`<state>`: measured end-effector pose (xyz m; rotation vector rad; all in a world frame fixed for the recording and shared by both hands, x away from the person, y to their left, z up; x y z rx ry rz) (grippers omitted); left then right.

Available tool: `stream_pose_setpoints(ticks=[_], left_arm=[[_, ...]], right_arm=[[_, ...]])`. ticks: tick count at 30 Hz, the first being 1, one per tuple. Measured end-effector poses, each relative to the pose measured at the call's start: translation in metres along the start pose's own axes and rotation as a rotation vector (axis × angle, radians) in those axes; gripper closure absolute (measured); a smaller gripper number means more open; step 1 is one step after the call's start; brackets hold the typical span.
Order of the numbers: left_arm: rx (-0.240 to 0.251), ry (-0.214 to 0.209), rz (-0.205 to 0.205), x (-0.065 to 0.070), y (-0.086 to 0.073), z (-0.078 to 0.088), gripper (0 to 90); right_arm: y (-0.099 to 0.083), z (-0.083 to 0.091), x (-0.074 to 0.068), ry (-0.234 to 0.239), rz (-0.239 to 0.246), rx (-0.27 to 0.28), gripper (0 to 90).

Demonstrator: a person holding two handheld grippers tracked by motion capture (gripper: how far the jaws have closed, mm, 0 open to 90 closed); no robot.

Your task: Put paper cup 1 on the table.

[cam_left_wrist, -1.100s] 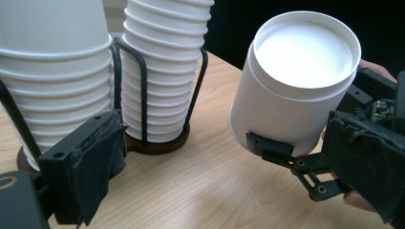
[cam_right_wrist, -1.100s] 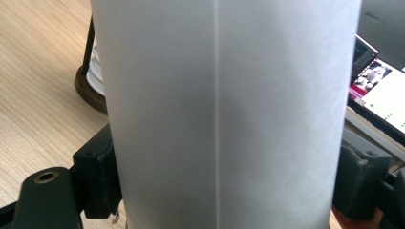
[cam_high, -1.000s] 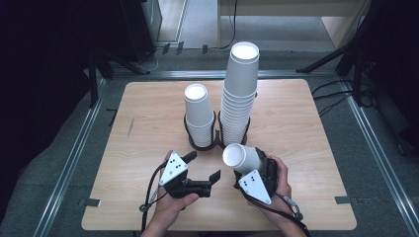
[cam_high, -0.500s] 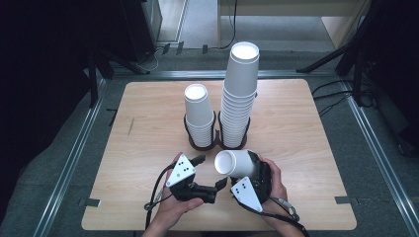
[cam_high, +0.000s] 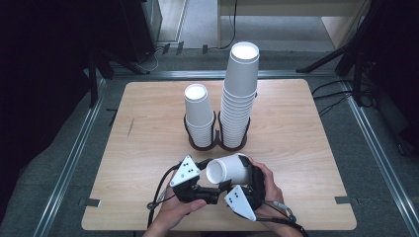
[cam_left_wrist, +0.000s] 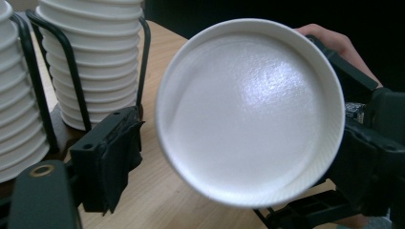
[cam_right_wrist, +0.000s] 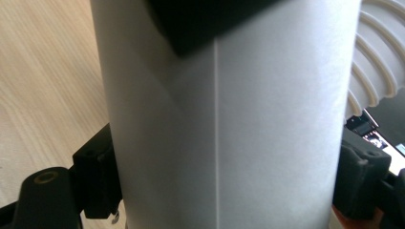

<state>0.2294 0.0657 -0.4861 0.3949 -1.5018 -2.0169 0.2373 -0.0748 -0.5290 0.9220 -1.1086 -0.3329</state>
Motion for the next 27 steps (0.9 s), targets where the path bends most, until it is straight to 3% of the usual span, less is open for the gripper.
stream_pose_setpoints(ticks=[9,27], left_arm=[[-0.011,-0.027,0.009,0.0012,-0.0006,-0.0003,17.9],[-0.052,-0.047,0.009,0.0004,-0.0015,-0.0002,17.8]], right_arm=[[0.0026,0.002,-0.0064,0.035,0.015,0.025,15.7],[0.0029,0.0033,-0.0078,0.043,0.038,0.036,15.0]])
Point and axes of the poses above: each handheld gripper's, and its own axes: z roughly backward along the jaws, y roughly out of its top, x roughly to its right, the point moved 4 cm from there along -z, roughly forward along the jaws, and after that the axes turned 7 degrees about -z, right-handed, at the moved point
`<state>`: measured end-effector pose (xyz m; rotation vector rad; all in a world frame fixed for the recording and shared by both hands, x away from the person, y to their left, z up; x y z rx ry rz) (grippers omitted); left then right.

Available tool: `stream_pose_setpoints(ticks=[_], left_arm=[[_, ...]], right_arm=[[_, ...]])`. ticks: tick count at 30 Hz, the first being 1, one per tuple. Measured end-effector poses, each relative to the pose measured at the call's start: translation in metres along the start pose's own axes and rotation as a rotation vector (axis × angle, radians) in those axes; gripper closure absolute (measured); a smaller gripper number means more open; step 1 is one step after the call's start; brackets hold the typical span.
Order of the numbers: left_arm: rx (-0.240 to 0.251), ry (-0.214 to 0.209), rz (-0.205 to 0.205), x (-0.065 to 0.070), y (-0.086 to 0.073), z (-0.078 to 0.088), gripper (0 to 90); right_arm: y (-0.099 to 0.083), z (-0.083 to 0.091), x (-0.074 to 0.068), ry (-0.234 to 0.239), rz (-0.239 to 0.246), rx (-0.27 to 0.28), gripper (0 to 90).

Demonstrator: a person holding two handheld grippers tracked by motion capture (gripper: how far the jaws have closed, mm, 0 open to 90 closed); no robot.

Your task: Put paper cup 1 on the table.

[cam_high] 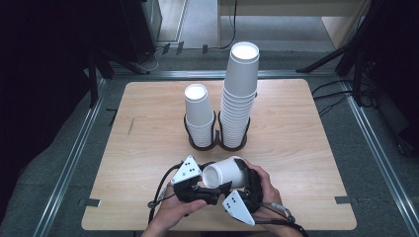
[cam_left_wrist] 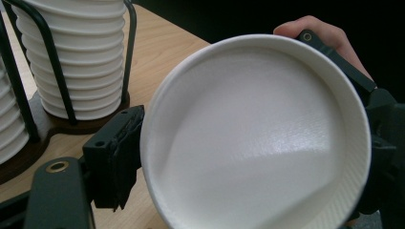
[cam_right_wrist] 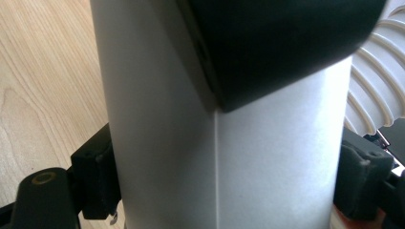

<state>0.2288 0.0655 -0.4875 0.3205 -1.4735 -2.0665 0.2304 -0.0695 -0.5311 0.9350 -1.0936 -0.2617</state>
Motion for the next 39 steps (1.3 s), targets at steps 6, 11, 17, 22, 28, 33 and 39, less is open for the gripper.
stream_pose_setpoints(ticks=[6,11,17,22,28,33,39], left_arm=[[0.004,-0.007,-0.005,-0.002,0.0,0.003,21.2],[0.016,-0.034,0.015,-0.004,0.001,0.005,23.2],[0.035,-0.061,0.039,-0.007,0.001,0.008,23.5],[0.049,-0.085,0.052,-0.007,0.003,0.009,23.7],[0.086,-0.094,0.074,-0.012,0.005,0.015,23.9],[0.16,-0.08,0.086,-0.018,0.009,0.025,23.8],[0.219,0.0,0.063,-0.02,0.01,0.029,23.7]], right_arm=[[0.0,0.0,-0.001,-0.004,0.0,-0.004,11.9],[0.002,0.001,-0.001,-0.005,0.001,0.007,8.4],[0.004,0.003,0.003,0.016,0.0,0.006,8.0],[0.004,0.006,0.007,0.028,-0.026,0.016,5.8],[0.002,0.008,0.015,0.022,-0.06,0.004,0.0],[-0.005,0.011,0.023,0.017,-0.113,-0.036,0.0],[-0.01,0.015,0.035,0.003,-0.181,-0.059,0.0]])
Point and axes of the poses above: each handheld gripper's, and its own axes: z roughly backward along the jaws, y roughly out of its top, x roughly to its right, the point moved 4 cm from there along -z, roughly forward along the jaws, and after that the axes turned 7 degrees about -z, right-handed, at the moved point
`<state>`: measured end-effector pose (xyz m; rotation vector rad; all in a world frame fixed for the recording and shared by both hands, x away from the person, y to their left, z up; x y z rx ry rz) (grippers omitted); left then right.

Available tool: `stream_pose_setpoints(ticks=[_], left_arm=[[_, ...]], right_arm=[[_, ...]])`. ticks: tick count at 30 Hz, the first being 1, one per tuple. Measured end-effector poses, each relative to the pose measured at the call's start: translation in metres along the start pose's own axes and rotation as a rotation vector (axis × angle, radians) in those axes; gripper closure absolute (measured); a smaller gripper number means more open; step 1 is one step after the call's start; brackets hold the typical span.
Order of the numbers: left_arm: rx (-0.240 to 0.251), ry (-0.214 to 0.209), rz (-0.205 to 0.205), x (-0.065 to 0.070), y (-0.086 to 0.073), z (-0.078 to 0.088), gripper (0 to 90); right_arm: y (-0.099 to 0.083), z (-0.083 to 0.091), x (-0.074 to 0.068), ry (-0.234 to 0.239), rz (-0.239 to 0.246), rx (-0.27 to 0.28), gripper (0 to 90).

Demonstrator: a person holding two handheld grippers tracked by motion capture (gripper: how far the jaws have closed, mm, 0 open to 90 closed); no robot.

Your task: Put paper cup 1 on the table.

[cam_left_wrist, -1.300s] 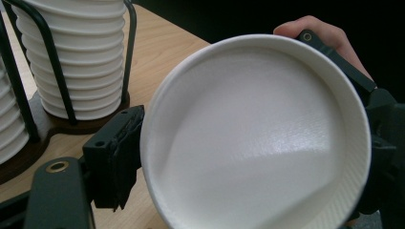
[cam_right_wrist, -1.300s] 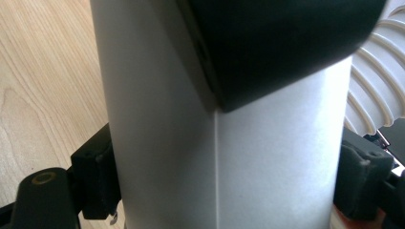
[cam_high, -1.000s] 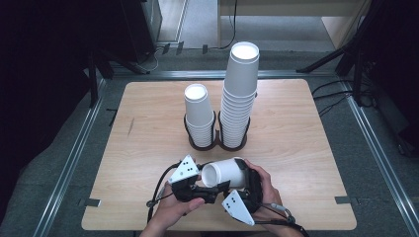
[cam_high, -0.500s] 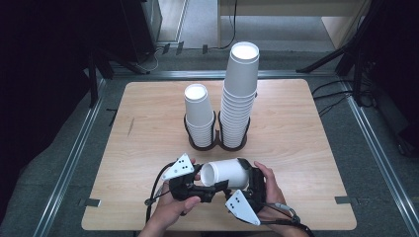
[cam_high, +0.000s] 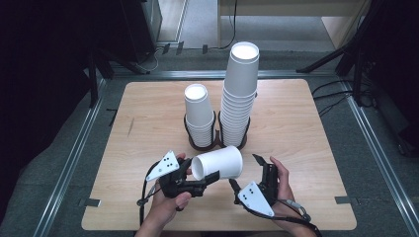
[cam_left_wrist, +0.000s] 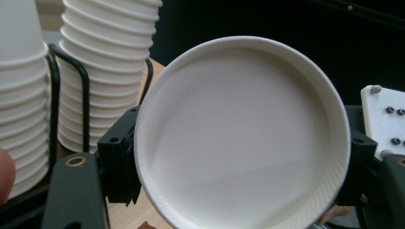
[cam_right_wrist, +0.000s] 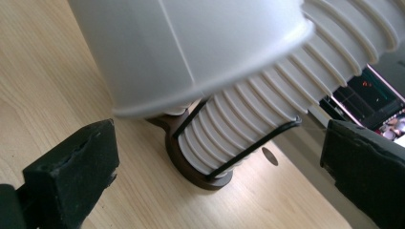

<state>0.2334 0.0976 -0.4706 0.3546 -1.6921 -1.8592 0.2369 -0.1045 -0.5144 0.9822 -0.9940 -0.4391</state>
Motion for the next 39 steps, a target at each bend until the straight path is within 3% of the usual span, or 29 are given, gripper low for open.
stream_pose_setpoints(ticks=[6,11,15,20,23,27,35,39], left_arm=[[0.05,0.06,-0.031,-0.003,0.0,0.001,23.6],[0.085,0.083,-0.047,-0.004,0.0,0.001,23.2],[0.106,0.104,-0.056,-0.005,-0.001,0.0,23.0],[0.137,0.117,-0.045,-0.007,-0.002,-0.001,22.9],[0.152,0.12,-0.043,-0.007,-0.002,-0.002,22.8],[0.152,0.134,-0.053,-0.007,-0.003,-0.002,22.6],[0.161,0.145,-0.053,-0.008,-0.004,-0.003,22.4],[0.165,0.142,-0.058,-0.007,-0.005,-0.004,22.5]], right_arm=[[-0.002,0.005,0.004,0.006,-0.116,-0.021,0.0],[0.0,0.01,0.008,0.048,-0.257,-0.025,0.0],[0.006,0.013,0.014,0.048,-0.35,-0.021,0.0],[0.013,0.019,0.015,0.051,-0.451,-0.026,0.3],[0.016,0.021,0.016,0.06,-0.533,-0.036,0.5],[0.02,0.02,0.022,0.067,-0.677,-0.071,3.6],[0.029,0.019,0.021,0.045,-0.824,-0.074,5.5],[0.032,0.019,0.021,0.047,-0.98,-0.079,4.3]])
Point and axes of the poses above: each handheld gripper's, and its own axes: z roughly backward along the jaws, y roughly out of its top, x roughly to its right, the point moved 4 cm from there along -z, roughly forward along the jaws, and after that the axes turned 7 degrees about -z, right-handed, at the moved point
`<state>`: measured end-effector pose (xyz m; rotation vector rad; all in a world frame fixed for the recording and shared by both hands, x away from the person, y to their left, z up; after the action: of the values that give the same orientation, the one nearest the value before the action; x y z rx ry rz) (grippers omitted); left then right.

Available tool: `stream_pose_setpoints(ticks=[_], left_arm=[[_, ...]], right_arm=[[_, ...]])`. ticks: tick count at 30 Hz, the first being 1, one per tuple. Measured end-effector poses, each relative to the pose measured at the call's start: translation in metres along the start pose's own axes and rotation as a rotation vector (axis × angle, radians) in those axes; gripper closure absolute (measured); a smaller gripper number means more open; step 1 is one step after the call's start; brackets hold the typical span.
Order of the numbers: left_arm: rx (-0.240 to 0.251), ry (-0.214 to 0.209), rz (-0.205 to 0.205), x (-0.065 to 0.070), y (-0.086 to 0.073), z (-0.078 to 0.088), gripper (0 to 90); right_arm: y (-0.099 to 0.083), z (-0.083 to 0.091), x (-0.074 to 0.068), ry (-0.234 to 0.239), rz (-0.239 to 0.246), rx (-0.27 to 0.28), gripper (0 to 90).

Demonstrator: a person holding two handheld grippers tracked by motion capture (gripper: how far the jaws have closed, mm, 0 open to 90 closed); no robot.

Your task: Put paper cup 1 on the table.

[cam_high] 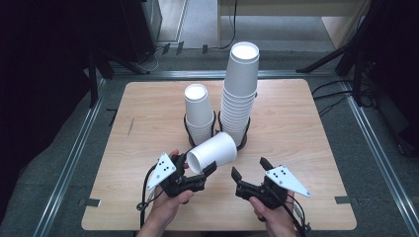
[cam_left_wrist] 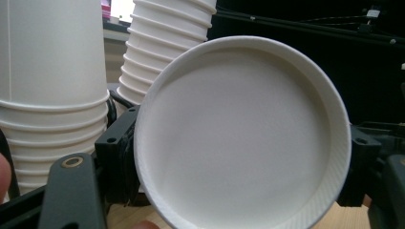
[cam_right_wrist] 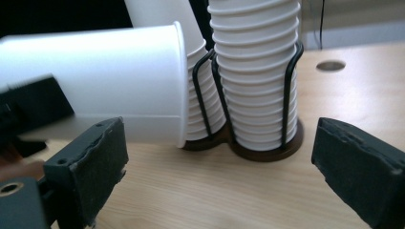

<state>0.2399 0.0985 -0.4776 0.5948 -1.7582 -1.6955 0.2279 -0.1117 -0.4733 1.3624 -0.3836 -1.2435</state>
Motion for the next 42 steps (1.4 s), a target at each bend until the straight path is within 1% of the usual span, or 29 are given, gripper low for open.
stream_pose_setpoints(ticks=[1,3,5,7,8,9,13,16,18,20,22,28,32,34,35,38,42], left_arm=[[0.0,0.0,0.0,0.001,0.0,0.0,22.4],[0.002,-0.002,-0.004,0.002,-0.001,-0.001,22.4],[0.001,-0.003,-0.003,0.003,-0.001,-0.002,22.4],[0.002,-0.006,-0.005,0.003,-0.002,-0.003,22.4],[0.003,-0.007,-0.007,0.004,-0.002,-0.003,22.4],[0.005,-0.007,-0.006,0.004,-0.002,-0.003,22.4],[0.017,-0.009,-0.004,0.005,-0.003,-0.005,22.4],[0.022,-0.014,-0.003,0.008,-0.004,-0.005,22.3],[0.023,-0.014,-0.002,0.009,-0.005,-0.006,22.3],[0.024,-0.015,-0.005,0.009,-0.006,-0.006,22.3],[0.025,-0.016,-0.009,0.01,-0.006,-0.007,22.3],[0.031,-0.016,-0.01,0.012,-0.007,-0.008,22.3],[0.037,-0.013,-0.013,0.012,-0.007,-0.008,22.3],[0.042,-0.009,-0.013,0.013,-0.006,-0.008,22.3],[0.043,-0.009,-0.012,0.013,-0.006,-0.008,22.3],[0.046,-0.008,-0.017,0.015,-0.006,-0.008,22.3],[0.044,-0.009,-0.023,0.016,-0.007,-0.008,22.3]], right_arm=[[0.0,0.0,-0.001,0.005,-0.034,-0.001,3.9],[0.0,0.001,-0.001,0.004,-0.086,0.003,2.8],[0.0,0.002,-0.001,0.017,-0.153,0.004,0.3],[0.001,0.003,-0.001,0.012,-0.213,0.015,0.1],[0.002,0.003,-0.001,0.021,-0.241,0.019,0.1],[0.003,0.004,-0.001,0.037,-0.28,0.019,0.1],[0.004,0.004,0.001,0.043,-0.384,0.023,0.1],[0.004,0.005,0.002,0.068,-0.482,0.019,0.1],[0.003,0.004,0.002,0.085,-0.53,0.015,0.1],[0.002,0.003,0.001,0.083,-0.562,0.007,0.1],[0.0,0.001,-0.001,0.098,-0.605,-0.004,0.1],[0.0,-0.002,-0.005,0.11,-0.712,-0.013,0.1],[0.0,-0.004,-0.007,0.109,-0.77,-0.012,0.1],[0.0,-0.004,-0.008,0.126,-0.792,0.0,0.1],[0.0,-0.005,-0.008,0.123,-0.817,-0.005,0.1],[-0.002,-0.008,-0.008,0.138,-0.897,-0.029,0.1],[-0.004,-0.012,-0.011,0.146,-0.937,-0.041,0.0]])
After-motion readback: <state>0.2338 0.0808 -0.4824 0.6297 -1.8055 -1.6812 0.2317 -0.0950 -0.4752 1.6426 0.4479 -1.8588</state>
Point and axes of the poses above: each handheld gripper's, and its own axes: z roughly backward along the jaws, y roughly out of its top, x roughly to its right, the point moved 4 cm from there along -z, roughly forward along the jaws, and after that the axes turned 7 degrees about -z, right-handed, at the moved point
